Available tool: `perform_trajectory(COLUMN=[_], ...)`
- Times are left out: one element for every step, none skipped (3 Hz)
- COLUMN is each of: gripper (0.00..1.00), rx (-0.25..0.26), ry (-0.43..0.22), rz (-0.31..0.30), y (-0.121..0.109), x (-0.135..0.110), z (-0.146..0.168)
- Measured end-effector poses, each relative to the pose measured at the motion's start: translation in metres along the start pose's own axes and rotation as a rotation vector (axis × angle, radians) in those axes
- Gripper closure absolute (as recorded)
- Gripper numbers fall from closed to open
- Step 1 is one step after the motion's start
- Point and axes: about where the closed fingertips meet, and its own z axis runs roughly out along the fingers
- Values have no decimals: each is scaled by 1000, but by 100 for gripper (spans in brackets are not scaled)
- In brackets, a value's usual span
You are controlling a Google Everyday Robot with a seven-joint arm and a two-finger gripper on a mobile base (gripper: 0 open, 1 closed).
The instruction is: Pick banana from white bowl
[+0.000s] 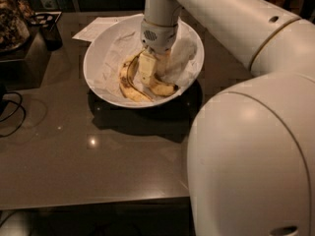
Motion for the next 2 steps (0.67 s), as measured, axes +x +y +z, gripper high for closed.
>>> perform_trajectory(gripper=[49,47], rx=[-17,-28], ry=[2,6], rz=[3,6], y=[-2,-5], x=[-1,-2], z=[5,9])
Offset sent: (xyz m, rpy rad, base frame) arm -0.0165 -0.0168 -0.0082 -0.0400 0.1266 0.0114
